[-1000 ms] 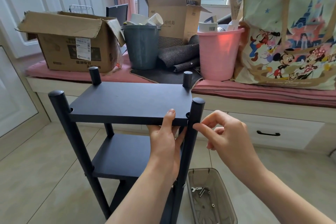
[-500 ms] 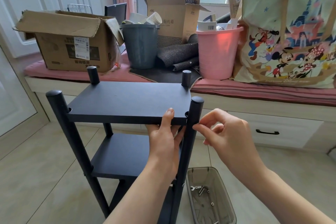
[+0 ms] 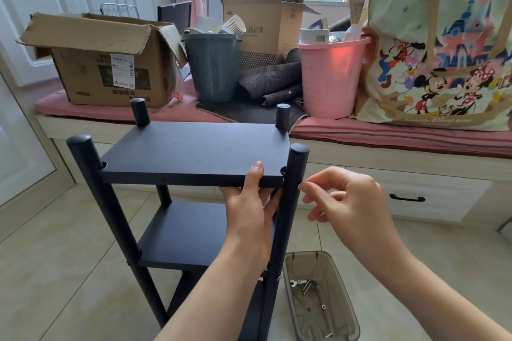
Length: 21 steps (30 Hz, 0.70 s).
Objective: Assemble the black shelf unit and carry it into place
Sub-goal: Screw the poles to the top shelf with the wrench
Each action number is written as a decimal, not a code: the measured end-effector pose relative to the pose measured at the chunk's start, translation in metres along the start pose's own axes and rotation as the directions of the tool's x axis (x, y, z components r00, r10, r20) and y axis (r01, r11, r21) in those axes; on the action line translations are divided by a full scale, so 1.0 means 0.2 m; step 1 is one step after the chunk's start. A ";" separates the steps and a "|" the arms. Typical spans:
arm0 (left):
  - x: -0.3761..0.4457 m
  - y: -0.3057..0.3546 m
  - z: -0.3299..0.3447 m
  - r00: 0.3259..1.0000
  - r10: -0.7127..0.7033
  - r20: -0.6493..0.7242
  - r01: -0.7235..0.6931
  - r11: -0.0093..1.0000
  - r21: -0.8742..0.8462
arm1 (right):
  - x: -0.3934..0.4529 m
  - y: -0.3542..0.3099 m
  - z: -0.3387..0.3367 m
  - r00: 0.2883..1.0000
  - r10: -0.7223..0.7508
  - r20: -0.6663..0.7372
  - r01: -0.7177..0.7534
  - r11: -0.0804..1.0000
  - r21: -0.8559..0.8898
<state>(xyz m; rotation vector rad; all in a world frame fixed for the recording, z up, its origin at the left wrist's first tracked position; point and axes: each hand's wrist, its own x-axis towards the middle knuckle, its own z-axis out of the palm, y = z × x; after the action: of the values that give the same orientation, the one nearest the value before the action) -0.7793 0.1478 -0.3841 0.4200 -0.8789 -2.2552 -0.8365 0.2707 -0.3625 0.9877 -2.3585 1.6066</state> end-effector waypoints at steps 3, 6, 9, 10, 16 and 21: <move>0.00 0.00 0.00 1.000 0.000 -0.005 0.000 1.000 0.000 | 0.00 0.01 0.01 0.999 0.033 0.014 -0.034 0.998 0.059; 0.00 0.00 0.00 1.000 -0.006 -0.009 0.006 1.000 0.004 | 0.01 0.02 0.01 0.997 0.070 0.040 -0.074 0.993 0.093; 0.00 0.01 0.00 1.000 -0.006 -0.011 0.006 1.000 0.006 | 0.01 0.03 0.00 0.994 0.095 0.050 -0.100 0.988 0.113; 0.00 0.01 0.00 1.000 -0.009 -0.013 0.009 1.000 0.008 | 0.02 0.03 -0.01 0.993 0.109 0.050 -0.114 0.985 0.131; 0.00 0.02 0.00 1.000 -0.014 0.007 0.014 1.000 0.000 | 0.04 0.06 0.01 0.974 0.154 0.165 -0.201 0.924 0.326; 0.00 0.04 -0.02 0.999 -0.024 0.037 0.024 1.000 0.012 | 0.04 0.08 0.03 0.964 0.049 0.262 -0.132 0.941 0.312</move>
<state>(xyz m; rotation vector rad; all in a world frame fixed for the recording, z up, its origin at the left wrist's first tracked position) -0.7741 0.1408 -0.3827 0.3967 -0.9110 -2.2876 -0.8505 0.2652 -0.3735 1.2239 -2.3686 2.0728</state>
